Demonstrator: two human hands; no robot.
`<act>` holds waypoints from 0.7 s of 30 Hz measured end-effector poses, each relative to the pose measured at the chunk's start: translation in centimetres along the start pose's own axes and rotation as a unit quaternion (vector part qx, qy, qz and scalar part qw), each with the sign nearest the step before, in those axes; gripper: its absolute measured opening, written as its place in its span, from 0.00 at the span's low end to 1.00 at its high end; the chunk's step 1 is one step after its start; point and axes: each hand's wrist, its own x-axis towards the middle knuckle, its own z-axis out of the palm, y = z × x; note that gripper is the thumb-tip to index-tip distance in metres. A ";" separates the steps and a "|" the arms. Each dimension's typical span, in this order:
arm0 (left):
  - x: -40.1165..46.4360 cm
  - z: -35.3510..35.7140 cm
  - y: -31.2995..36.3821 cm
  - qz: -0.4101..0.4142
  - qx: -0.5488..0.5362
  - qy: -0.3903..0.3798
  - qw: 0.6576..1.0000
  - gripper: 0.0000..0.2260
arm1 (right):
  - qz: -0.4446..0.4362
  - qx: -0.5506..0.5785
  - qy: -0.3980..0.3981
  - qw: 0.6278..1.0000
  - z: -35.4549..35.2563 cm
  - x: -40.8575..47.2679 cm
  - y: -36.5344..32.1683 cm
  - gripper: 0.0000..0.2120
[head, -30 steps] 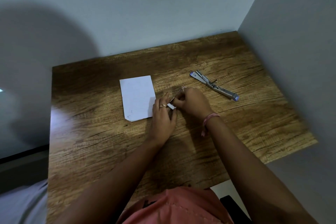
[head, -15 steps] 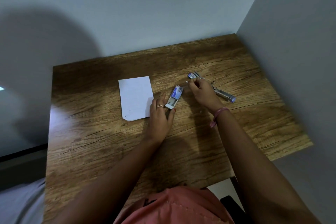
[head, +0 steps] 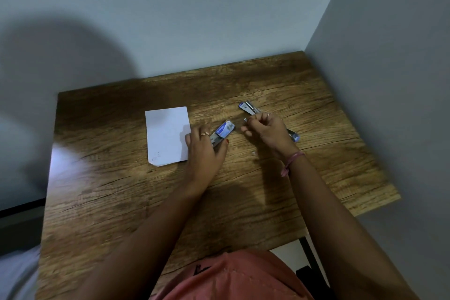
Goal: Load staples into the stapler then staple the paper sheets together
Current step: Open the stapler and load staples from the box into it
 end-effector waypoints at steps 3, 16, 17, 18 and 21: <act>1.1 0.5 1.2 0.004 -0.026 0.016 1.000 0.22 | -0.002 0.017 0.012 1.000 -1.0 -0.1 0.0 0.07; 6.5 3.5 6.5 -0.170 -0.323 -0.041 0.930 0.07 | -0.021 0.070 0.039 0.997 -6.9 -0.8 -0.3 0.07; 6.7 3.8 6.5 -0.172 -0.326 -0.043 0.929 0.07 | -0.021 0.058 0.036 0.997 -7.2 -0.9 -0.4 0.06; 6.8 3.9 6.7 -0.173 -0.331 -0.047 0.926 0.06 | -0.020 0.032 0.030 0.999 -7.5 -1.1 -0.5 0.06; 6.7 4.0 7.0 -0.173 -0.341 -0.041 0.923 0.04 | -0.020 -0.099 0.003 0.995 -7.6 -1.3 0.0 0.06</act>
